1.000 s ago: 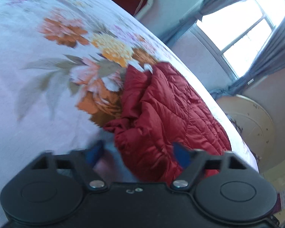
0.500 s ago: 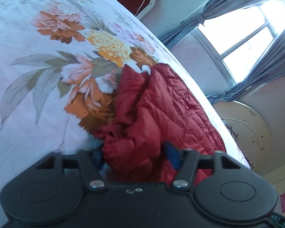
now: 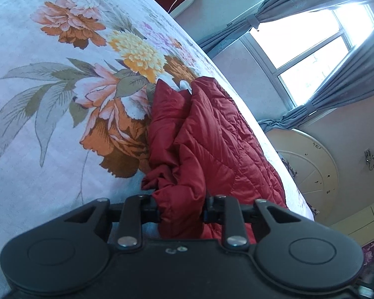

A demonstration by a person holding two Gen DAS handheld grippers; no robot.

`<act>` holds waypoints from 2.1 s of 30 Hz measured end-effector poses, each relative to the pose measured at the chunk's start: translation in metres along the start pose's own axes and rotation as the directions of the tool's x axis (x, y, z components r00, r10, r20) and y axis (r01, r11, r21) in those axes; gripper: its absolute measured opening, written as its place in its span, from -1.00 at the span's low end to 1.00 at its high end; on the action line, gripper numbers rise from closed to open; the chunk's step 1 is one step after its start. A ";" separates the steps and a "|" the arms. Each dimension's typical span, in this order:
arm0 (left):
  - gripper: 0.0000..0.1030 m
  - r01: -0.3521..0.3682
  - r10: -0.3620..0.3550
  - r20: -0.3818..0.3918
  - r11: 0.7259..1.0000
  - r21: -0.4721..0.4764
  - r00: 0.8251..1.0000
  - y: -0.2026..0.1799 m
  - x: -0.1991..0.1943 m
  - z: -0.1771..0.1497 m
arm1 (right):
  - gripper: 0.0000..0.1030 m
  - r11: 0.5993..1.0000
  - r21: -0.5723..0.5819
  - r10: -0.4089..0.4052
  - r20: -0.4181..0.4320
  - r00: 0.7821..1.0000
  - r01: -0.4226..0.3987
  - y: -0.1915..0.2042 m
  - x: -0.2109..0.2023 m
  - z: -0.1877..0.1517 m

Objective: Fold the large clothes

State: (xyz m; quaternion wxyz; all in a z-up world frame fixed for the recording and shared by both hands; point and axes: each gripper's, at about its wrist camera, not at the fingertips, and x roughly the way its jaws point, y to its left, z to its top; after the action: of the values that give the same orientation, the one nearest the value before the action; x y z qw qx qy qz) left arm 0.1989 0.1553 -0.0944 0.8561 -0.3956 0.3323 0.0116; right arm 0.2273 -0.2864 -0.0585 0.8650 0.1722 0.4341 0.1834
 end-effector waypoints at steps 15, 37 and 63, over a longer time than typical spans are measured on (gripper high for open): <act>-0.65 0.037 -0.055 0.054 0.955 0.296 0.997 -0.065 -0.026 0.006 | -1.00 0.999 -0.023 -0.038 -0.173 0.984 0.035 0.006 0.022 -0.026; -0.66 0.055 -0.064 0.016 0.938 0.342 0.998 -0.081 -0.027 0.016 | -1.00 0.994 0.095 -0.054 -0.080 0.995 0.062 0.015 0.010 0.003; -0.66 0.097 -0.128 -0.002 0.736 0.670 0.992 -0.264 0.008 -0.107 | -1.00 0.958 0.254 0.120 0.065 0.991 -0.133 -0.111 -0.060 0.007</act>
State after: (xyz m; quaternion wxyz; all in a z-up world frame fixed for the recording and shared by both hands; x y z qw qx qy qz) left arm 0.2201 -0.1016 0.0280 0.9472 -0.0817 0.2708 -0.1512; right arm 0.2180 -0.4127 -0.0644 0.8321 0.3152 0.4211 0.1760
